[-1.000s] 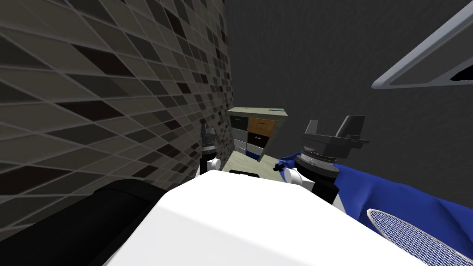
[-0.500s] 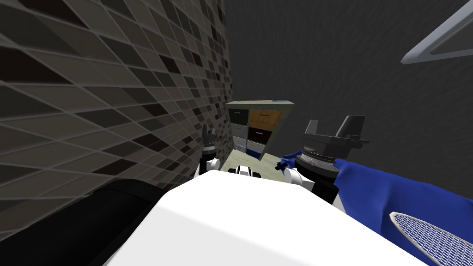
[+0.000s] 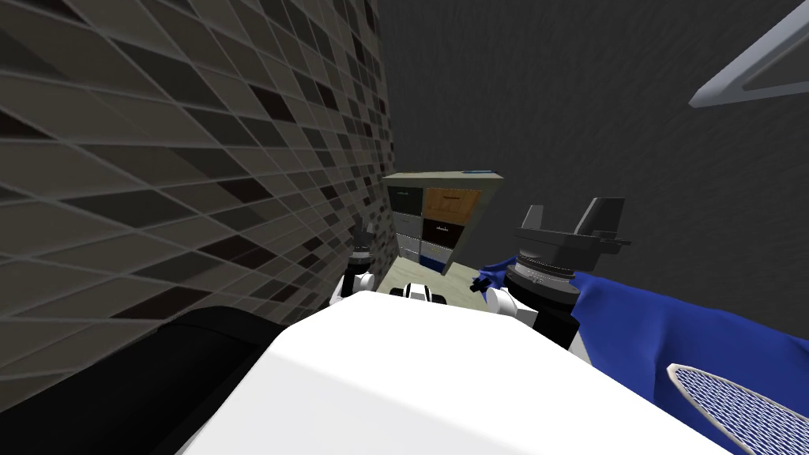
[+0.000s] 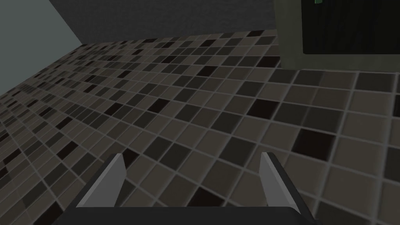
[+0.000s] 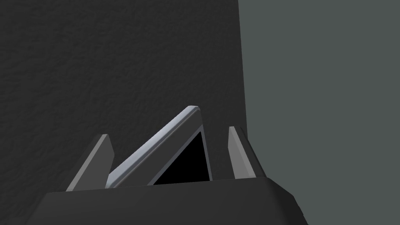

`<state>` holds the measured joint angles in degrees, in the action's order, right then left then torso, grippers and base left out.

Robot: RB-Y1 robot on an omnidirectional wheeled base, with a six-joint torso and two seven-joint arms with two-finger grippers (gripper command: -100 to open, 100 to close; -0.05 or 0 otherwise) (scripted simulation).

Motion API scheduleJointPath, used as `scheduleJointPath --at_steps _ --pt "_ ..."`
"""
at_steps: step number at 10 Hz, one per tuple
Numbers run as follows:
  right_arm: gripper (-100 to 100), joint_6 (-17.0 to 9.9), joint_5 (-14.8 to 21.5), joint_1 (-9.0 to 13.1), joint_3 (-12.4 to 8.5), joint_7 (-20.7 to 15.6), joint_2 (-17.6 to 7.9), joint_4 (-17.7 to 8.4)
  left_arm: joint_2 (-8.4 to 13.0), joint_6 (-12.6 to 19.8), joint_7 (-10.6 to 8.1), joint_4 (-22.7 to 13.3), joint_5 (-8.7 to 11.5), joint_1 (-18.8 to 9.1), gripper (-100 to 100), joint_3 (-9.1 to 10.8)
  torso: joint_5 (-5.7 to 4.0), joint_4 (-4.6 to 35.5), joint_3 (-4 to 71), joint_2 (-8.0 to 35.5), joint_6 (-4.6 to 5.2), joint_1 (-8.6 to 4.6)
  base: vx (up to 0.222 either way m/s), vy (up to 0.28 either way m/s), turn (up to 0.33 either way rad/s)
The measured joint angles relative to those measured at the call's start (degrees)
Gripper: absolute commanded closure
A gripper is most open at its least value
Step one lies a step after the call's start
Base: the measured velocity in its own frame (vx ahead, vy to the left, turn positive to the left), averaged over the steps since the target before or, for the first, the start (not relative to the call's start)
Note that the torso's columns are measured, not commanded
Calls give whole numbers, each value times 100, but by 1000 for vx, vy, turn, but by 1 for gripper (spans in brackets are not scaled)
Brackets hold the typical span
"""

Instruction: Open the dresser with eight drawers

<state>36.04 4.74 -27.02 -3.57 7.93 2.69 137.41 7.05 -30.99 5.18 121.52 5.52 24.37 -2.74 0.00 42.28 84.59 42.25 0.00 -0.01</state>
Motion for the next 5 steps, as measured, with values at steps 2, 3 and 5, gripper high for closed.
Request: scheduleJointPath --at_steps 2,3,5 --pt "0 0 0 0 0 0 0 0 138 -55 -30 -268 -9 -45 -100 -31 1 1 -1 3 0 4 74 -1 -53" --pt "0 0 0 0 0 0 0 0 191 -70 -49 -365 -12 -41 -100 -49 1 1 -2 3 0 2 84 -1 -51" --pt "0 0 0 0 0 0 0 0 265 -99 -84 -684 -13 -146 -100 -62 1 1 -2 3 0 2 76 -1 -49"
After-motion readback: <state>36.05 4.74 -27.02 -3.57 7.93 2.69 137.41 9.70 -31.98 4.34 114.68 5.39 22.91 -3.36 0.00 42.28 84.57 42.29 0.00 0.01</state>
